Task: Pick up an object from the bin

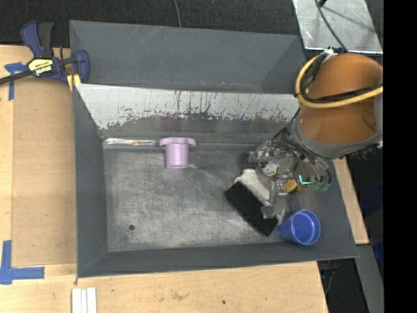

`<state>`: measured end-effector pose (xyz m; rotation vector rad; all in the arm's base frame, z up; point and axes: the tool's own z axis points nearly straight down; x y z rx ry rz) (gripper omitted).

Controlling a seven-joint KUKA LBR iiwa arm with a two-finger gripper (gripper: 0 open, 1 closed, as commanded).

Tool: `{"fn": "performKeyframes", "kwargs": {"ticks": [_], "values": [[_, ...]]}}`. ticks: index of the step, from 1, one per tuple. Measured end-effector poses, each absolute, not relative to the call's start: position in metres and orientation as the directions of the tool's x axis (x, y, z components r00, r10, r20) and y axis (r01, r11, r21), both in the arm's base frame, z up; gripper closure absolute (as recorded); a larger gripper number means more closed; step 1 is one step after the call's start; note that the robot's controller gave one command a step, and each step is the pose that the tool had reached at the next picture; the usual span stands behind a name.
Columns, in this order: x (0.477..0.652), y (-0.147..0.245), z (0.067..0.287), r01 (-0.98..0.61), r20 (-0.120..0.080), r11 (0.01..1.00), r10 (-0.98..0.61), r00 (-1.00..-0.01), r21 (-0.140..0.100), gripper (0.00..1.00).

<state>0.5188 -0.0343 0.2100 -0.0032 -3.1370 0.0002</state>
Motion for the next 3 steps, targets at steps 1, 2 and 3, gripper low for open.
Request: {"fn": "performKeyframes", "kwargs": {"ticks": [1,2,3], "values": [[0.520,-0.034,0.214,0.001,-0.003,1.000,0.001,-1.000,-0.001,0.00],[0.532,-0.040,0.170,-0.012,-0.012,1.000,-0.012,-1.000,-0.001,0.00],[0.544,-0.043,0.083,-0.026,-0.008,1.000,-0.026,-1.000,0.002,1.00]]}}
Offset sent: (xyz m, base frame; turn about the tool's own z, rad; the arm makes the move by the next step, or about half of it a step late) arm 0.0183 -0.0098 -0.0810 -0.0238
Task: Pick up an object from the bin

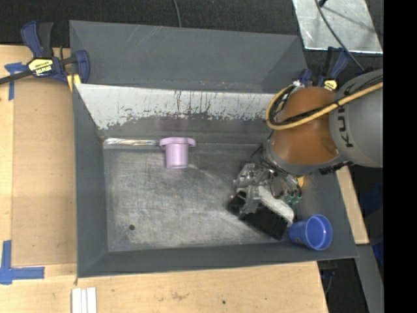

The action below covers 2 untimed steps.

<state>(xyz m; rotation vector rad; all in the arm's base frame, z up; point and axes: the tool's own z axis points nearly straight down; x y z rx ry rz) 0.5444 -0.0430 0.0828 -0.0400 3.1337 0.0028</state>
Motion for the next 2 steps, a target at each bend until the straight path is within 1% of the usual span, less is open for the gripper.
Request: {"fn": "performKeyframes", "kwargs": {"ticks": [1,2], "values": [[0.544,-0.043,0.083,-0.026,-0.008,1.000,-0.026,-1.000,0.002,1.00],[0.537,-0.041,0.124,-0.019,0.006,1.000,-0.019,-1.000,0.001,1.00]]}}
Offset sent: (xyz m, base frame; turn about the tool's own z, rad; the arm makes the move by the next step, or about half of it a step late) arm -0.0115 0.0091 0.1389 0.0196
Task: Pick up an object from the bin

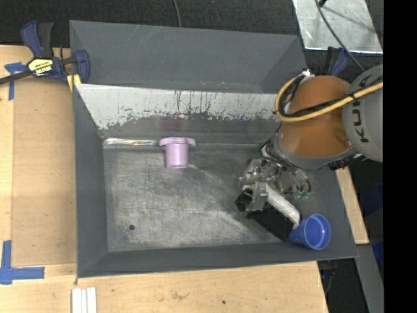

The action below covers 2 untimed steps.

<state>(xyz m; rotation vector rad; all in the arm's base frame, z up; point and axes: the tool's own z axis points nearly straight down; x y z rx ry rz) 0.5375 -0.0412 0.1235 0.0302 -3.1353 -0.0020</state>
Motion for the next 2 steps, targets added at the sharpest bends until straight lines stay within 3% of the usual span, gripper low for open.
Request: {"fn": "performKeyframes", "kwargs": {"ticks": [1,2], "values": [[0.525,-0.036,0.170,-0.004,0.000,1.000,-0.004,-1.000,0.000,1.00],[0.518,-0.040,0.237,-0.016,0.003,1.000,-0.016,-1.000,0.000,1.00]]}}
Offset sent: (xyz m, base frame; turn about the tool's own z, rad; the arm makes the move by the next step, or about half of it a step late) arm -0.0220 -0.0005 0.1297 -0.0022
